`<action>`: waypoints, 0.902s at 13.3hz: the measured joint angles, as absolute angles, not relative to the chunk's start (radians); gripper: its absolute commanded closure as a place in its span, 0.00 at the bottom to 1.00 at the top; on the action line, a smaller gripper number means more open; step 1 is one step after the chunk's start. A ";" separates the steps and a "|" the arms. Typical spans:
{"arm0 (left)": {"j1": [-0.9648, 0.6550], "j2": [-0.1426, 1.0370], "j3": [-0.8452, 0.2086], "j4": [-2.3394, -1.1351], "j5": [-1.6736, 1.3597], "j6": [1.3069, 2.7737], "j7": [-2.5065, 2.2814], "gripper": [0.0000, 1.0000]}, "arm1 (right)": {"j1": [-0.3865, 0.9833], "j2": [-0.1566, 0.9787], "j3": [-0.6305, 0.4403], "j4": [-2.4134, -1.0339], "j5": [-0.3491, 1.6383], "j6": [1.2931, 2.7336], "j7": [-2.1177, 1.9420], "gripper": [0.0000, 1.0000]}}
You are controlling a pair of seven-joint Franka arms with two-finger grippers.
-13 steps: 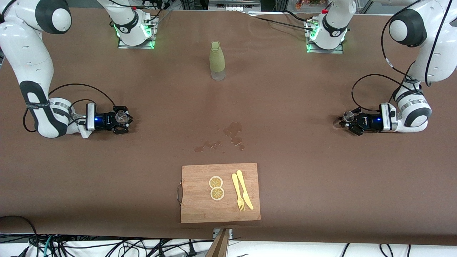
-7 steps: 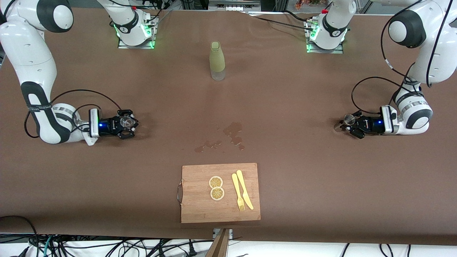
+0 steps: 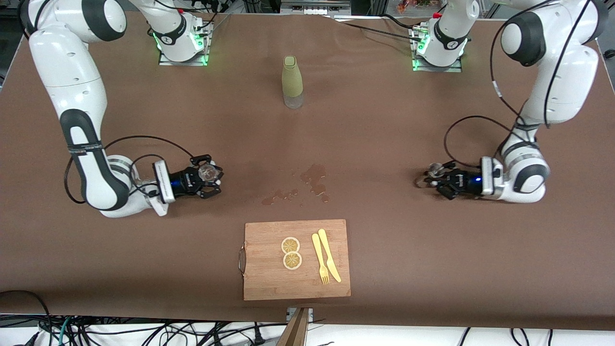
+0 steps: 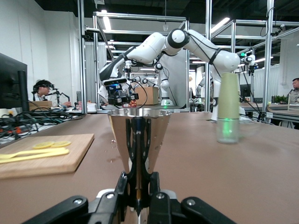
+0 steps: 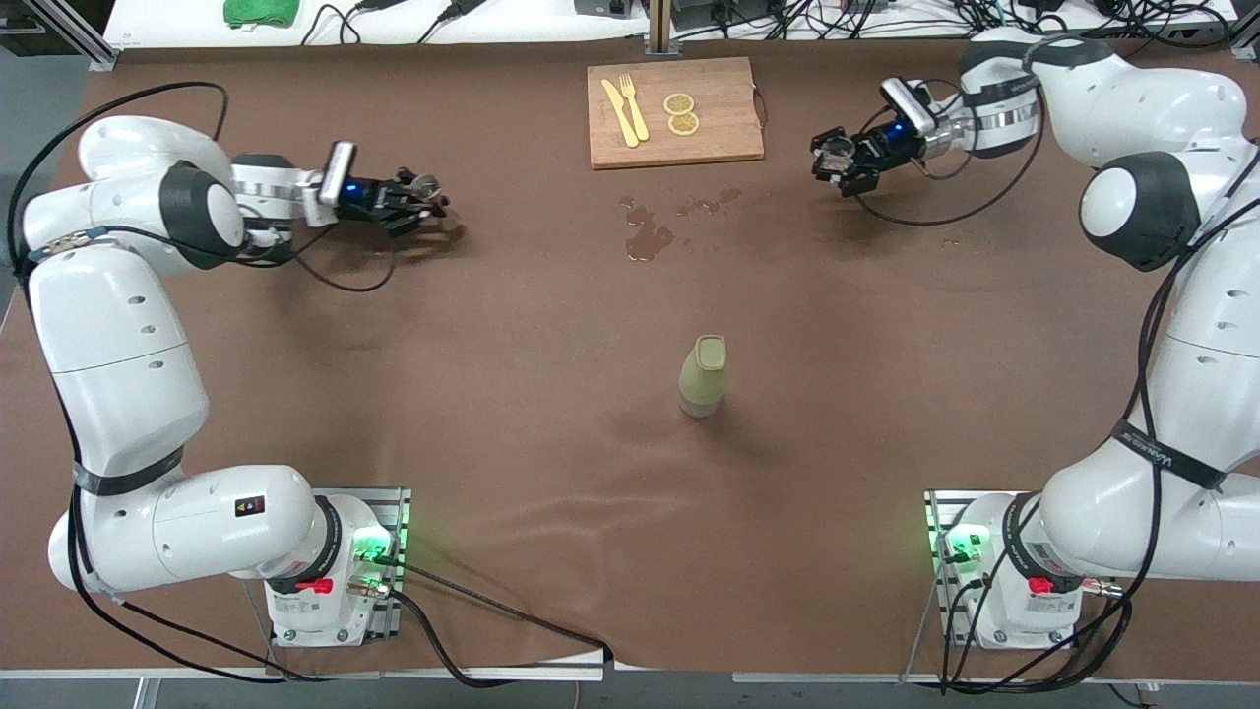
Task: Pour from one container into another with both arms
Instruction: 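Lift the beaker and jigger, bringing both grippers together mid-table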
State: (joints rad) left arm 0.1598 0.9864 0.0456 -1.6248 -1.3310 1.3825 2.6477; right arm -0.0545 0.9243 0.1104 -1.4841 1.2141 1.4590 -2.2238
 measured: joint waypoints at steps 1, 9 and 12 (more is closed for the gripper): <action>0.122 0.986 0.022 -1.622 -1.362 1.424 2.622 1.00 | -0.033 0.924 0.112 -1.457 1.217 1.489 -2.171 1.00; -0.118 0.986 -0.071 -1.544 -1.509 1.699 2.411 1.00 | 0.186 0.905 0.114 -1.316 1.214 1.781 -1.904 1.00; -0.176 0.986 -0.099 -1.536 -1.570 1.783 2.378 1.00 | 0.245 0.903 0.113 -1.314 1.171 1.851 -1.844 1.00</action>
State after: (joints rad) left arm -0.1763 0.9861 -0.0986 -1.5360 -1.5697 1.7835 2.3777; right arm 0.2451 0.9028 0.1126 -1.3138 1.1708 1.8512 -1.8444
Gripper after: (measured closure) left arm 0.793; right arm 0.877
